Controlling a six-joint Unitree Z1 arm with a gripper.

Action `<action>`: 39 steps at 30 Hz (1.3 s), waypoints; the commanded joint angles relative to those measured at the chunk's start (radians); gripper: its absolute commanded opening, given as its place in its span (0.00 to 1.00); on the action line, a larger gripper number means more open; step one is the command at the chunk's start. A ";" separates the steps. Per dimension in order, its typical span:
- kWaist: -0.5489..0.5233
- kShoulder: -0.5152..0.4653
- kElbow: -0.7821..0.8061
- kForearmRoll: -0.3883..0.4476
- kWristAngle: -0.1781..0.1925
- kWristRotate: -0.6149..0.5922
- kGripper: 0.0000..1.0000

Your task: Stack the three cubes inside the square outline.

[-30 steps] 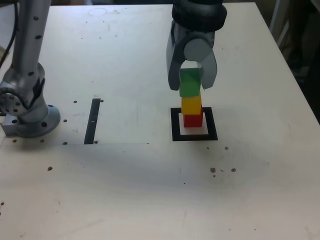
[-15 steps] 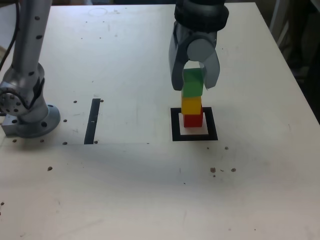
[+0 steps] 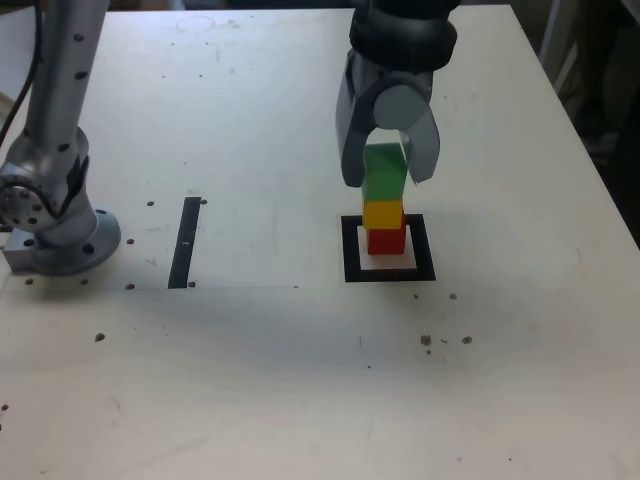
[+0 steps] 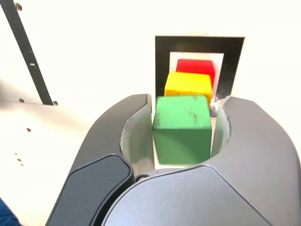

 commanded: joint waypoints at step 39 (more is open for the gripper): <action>0.009 -0.579 0.602 -0.186 0.042 0.036 0.99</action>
